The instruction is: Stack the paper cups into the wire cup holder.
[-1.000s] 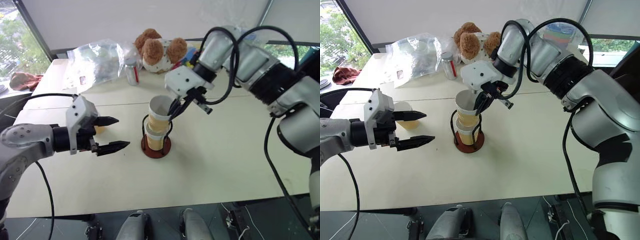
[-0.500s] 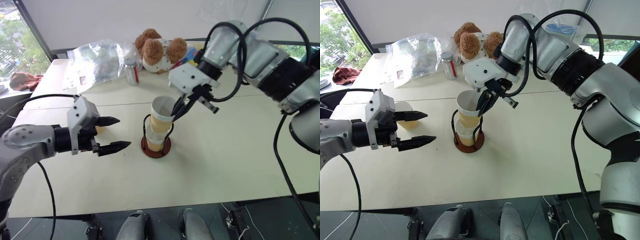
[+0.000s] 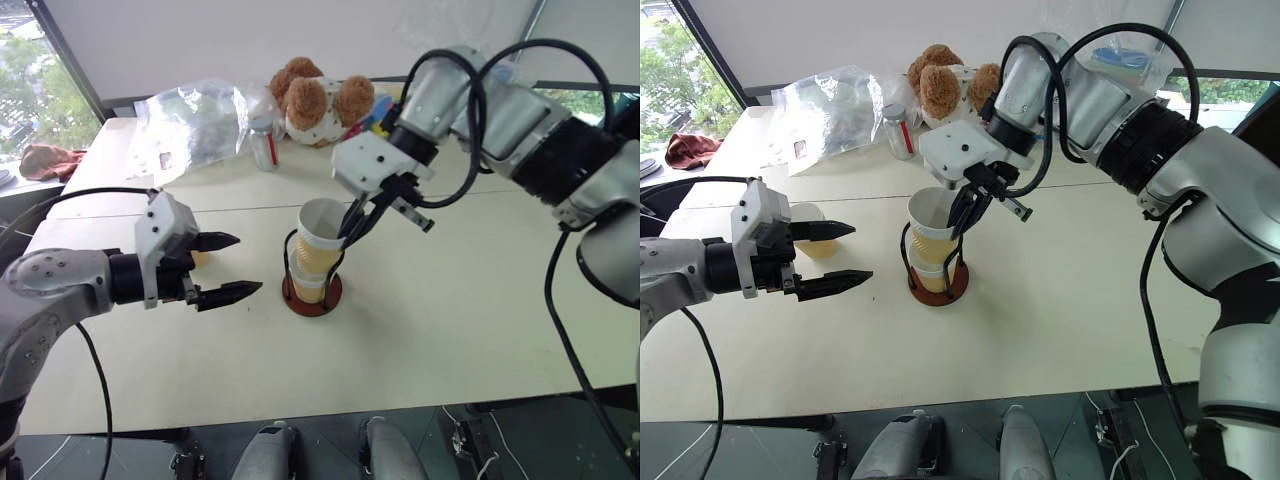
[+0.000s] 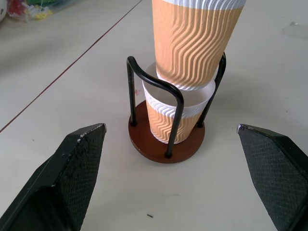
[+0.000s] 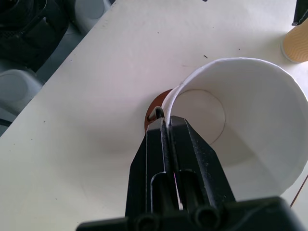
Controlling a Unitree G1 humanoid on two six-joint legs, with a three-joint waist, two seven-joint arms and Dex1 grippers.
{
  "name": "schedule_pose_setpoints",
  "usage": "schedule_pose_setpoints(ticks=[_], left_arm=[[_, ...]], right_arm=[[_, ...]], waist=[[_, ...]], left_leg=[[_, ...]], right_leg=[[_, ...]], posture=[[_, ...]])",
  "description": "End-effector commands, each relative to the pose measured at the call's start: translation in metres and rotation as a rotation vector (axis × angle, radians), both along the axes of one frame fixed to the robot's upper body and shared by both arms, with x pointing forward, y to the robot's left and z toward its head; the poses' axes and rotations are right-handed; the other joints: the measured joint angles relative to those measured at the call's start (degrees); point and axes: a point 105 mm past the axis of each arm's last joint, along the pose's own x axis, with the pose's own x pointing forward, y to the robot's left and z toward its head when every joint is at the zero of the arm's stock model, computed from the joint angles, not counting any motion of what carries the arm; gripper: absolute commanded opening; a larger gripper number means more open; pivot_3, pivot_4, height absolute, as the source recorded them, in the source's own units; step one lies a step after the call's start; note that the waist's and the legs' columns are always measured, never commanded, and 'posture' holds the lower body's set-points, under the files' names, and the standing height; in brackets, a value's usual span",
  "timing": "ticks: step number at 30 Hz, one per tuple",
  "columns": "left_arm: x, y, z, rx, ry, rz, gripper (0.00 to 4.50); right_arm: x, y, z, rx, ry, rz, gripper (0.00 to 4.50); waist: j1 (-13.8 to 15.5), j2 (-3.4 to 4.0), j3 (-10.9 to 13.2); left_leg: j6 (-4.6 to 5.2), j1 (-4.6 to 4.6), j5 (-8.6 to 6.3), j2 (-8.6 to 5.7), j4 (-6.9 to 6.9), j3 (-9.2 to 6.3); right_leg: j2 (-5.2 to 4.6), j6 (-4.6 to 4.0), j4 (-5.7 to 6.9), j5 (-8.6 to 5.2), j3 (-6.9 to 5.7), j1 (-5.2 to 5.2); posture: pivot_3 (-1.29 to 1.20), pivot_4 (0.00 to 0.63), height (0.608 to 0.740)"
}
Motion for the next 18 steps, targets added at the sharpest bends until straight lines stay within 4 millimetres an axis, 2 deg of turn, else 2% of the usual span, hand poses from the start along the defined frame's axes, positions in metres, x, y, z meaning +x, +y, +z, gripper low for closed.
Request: schedule_pose_setpoints(ticks=[1,4,12,18], left_arm=[[-0.001,-0.003,0.007,0.002,-0.041,-0.01,4.5],[-0.001,-0.003,0.008,0.001,-0.042,-0.009,4.5],[0.001,0.004,0.011,0.018,-0.048,0.007,4.5],[0.005,0.005,0.013,0.027,-0.047,0.0,4.5]], right_arm=[[0.0,0.005,0.008,0.031,-0.022,0.014,1.29],[0.002,0.007,0.012,0.057,-0.027,0.007,2.79],[0.002,0.001,0.041,0.21,0.031,-0.083,2.79],[-0.005,0.001,0.038,0.229,0.084,-0.088,2.79]], waist=[[0.0,0.0,0.0],[0.09,0.0,0.0],[0.1,0.0,0.0],[0.14,0.0,0.0]], left_leg=[[0.0,0.0,0.0,0.0,0.0,0.0],[-0.01,0.0,0.0,0.0,0.0,0.0],[-0.03,-0.01,0.02,0.0,0.0,0.0],[0.0,-0.01,0.0,0.0,0.0,0.0]], right_leg=[[0.0,0.0,0.0,0.0,0.0,-0.01],[0.0,0.0,0.0,0.0,0.0,0.0],[0.0,0.0,-0.01,0.0,0.0,0.01],[-0.01,0.0,-0.03,0.0,0.0,0.03]], posture=[[0.0,0.15,0.74],[0.0,0.15,0.74],[0.0,0.15,0.74],[0.0,0.15,0.74]])
